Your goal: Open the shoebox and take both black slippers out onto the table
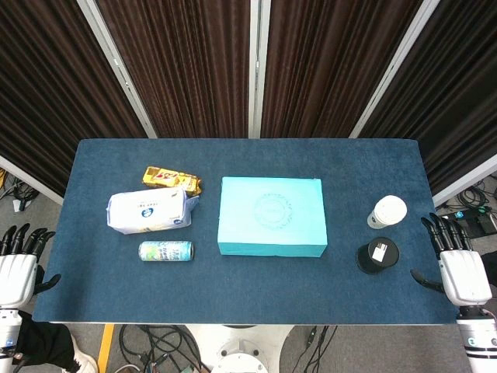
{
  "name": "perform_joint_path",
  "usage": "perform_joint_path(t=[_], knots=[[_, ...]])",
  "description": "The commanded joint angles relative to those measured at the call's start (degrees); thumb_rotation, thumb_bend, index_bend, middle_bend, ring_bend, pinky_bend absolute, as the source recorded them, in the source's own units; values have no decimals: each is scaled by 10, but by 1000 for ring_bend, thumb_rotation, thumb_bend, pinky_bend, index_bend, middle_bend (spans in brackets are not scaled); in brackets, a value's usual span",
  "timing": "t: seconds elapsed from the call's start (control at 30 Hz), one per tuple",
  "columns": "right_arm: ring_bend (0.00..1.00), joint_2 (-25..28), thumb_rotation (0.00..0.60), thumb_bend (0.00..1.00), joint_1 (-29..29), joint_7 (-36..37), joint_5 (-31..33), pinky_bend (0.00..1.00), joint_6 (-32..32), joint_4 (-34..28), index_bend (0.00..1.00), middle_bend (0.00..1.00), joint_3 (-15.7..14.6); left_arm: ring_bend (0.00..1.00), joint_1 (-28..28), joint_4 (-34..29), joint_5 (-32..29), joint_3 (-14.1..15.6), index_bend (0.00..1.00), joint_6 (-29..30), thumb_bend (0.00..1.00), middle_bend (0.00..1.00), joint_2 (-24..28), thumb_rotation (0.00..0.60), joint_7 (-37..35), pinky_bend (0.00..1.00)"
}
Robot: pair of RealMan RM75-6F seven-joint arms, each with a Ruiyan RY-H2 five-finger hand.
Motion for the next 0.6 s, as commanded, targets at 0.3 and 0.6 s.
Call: perform_joint_path(t=[0.3, 0.6], knots=[[0, 4, 600, 38, 26, 7, -10, 0, -24, 2, 0, 34, 8, 51, 2, -7, -8, 4, 197, -12, 0, 159, 1, 600, 2, 44], [0, -4, 600, 42, 155, 36, 8, 0, -171, 62, 0, 69, 60, 51, 1, -18, -6, 4, 197, -12, 0, 159, 4, 600, 7, 44]])
